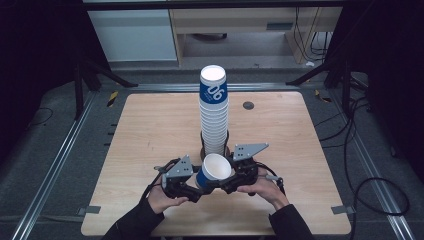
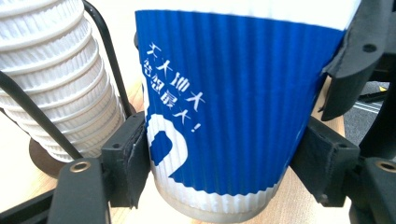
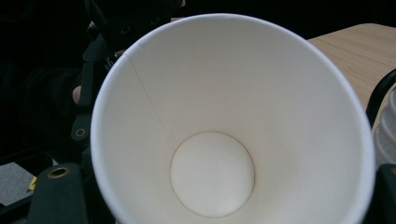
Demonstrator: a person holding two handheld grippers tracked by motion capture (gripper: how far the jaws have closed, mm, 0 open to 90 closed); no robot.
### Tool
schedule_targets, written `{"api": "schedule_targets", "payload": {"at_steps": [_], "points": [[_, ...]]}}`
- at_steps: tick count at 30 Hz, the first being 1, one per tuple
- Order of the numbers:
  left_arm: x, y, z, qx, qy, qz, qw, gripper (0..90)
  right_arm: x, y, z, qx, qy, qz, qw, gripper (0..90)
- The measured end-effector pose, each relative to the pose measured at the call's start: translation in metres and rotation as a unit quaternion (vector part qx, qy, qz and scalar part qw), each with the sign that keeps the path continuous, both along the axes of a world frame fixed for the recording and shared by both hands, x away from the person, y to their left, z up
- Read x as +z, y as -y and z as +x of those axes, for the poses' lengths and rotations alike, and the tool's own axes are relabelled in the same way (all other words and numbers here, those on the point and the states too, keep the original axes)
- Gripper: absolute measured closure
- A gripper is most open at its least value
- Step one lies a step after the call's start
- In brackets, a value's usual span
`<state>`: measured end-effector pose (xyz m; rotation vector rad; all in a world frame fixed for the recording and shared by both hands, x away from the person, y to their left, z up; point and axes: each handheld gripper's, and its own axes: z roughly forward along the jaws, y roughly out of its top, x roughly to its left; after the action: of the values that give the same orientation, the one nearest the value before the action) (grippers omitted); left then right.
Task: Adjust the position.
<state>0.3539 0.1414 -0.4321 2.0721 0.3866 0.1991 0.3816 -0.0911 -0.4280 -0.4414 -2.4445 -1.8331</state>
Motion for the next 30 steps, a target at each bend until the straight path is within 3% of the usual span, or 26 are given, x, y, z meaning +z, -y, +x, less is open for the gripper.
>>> {"api": "schedule_targets", "payload": {"at_steps": [5,12,19,25,30], "points": [[0.000,-0.002,0.001,0.003,-0.005,0.006,1.0000,22.5,0.003,0.003,-0.001,-0.012,0.010,0.000,0.9999,21.0],[-0.003,-0.008,0.004,0.013,-0.013,0.021,0.9996,20.5,0.014,0.025,0.001,-0.051,0.028,0.010,0.9983,21.0],[-0.003,-0.024,0.011,0.054,-0.021,0.021,0.9981,19.3,0.020,0.047,0.002,-0.103,0.040,-0.001,0.9938,21.0],[-0.003,-0.042,0.018,0.099,-0.028,0.021,0.9944,18.8,0.022,0.063,0.005,-0.155,0.046,-0.016,0.9868,20.9],[-0.008,-0.058,0.024,0.133,-0.039,0.021,0.9901,18.6,0.022,0.078,0.011,-0.214,0.036,-0.031,0.9757,20.9]]}}
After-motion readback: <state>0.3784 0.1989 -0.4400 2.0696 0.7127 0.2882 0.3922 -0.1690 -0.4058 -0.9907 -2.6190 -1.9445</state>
